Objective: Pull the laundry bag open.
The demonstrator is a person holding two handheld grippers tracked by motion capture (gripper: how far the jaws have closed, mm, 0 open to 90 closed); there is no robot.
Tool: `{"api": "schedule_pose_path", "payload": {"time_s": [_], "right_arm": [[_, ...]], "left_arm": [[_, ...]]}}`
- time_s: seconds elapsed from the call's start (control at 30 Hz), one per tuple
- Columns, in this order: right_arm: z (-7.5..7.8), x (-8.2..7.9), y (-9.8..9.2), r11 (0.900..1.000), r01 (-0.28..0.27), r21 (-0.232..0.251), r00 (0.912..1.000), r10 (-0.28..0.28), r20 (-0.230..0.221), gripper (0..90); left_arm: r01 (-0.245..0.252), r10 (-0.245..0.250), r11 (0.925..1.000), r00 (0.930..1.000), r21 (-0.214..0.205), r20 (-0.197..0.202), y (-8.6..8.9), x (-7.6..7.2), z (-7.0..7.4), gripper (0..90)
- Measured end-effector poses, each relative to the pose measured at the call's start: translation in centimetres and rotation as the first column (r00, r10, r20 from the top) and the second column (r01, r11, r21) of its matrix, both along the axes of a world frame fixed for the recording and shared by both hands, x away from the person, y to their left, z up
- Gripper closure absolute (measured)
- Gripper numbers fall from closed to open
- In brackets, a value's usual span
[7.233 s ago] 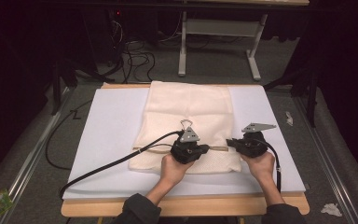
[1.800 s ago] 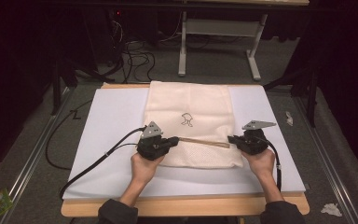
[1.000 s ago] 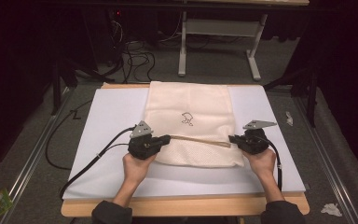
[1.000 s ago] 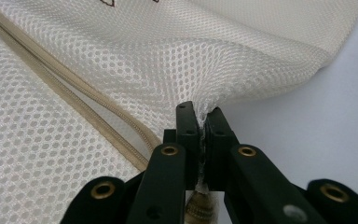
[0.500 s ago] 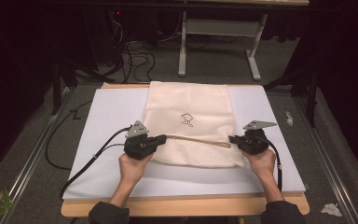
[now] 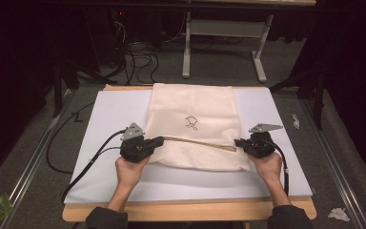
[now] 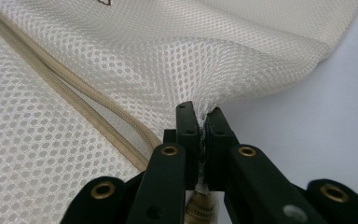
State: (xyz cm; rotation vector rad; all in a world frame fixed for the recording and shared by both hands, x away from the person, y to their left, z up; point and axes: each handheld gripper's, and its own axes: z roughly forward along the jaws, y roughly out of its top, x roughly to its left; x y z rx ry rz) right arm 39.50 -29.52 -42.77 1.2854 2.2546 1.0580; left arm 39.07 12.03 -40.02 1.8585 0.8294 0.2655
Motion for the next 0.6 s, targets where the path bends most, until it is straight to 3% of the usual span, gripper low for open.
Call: {"api": "schedule_pose_path", "payload": {"time_s": [0.6], "right_arm": [[0.0, 0.0, -0.3, 1.0, 0.004, 0.004, 1.0, -0.004, -0.004, 88.2]], "left_arm": [[-0.034, 0.033, 0.9993, 0.9994, 0.017, 0.005, 1.4, -0.2, 0.2, 87.5]]}}
